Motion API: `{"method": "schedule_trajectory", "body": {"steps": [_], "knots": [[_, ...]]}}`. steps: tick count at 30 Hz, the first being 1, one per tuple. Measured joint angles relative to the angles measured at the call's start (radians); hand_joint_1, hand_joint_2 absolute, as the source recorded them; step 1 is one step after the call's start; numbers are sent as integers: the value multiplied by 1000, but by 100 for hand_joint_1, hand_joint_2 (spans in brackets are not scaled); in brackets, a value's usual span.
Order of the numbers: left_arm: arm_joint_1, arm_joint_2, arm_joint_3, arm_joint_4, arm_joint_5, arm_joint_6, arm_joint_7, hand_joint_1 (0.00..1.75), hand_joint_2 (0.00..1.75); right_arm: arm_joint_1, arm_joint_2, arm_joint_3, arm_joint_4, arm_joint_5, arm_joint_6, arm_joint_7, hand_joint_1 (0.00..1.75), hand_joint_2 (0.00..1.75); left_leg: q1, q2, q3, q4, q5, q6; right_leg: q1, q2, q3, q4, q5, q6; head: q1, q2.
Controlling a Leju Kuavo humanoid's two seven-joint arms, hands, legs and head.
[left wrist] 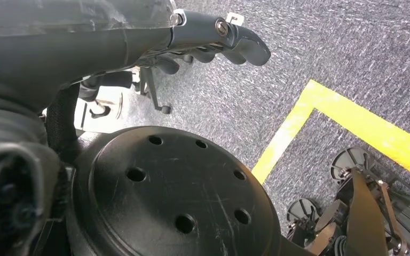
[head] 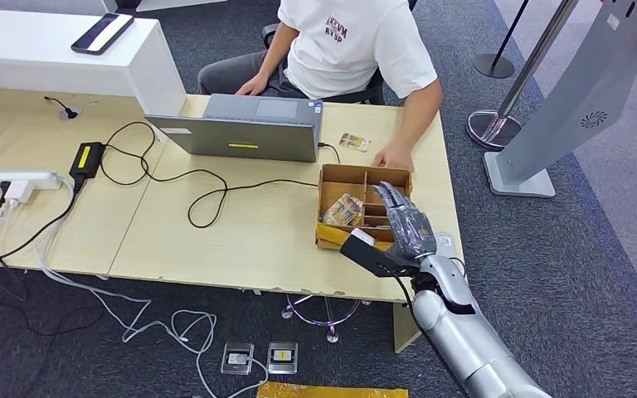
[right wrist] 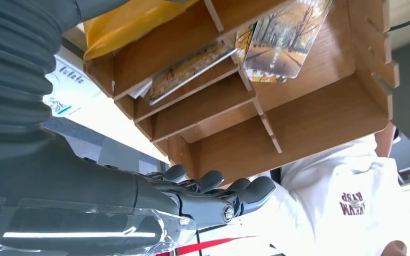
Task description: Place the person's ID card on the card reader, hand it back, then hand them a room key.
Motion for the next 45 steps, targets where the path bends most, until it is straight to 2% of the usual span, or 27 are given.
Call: {"method": "schedule_trajectory", "body": {"steps": [19,33,45], "knots": [[-1,0,35,3,-16,0,6,0,0,-46,-6,0,108,2,-23,-7,0,175,0,0,0,0,0,0,0,0,0,0,0,0,0,0],[-1,-1,42,6,-32,0,22,0,0,-46,-10,0,118,75,-8,-9,0,175,0,0,0,0,0,0,0,0,0,0,0,0,0,0],[-1,-7,42,7,-42,0,31,0,0,-46,-19,0,109,81,7,-7,0,175,0,0,0,0,0,0,0,0,0,0,0,0,0,0]]}}
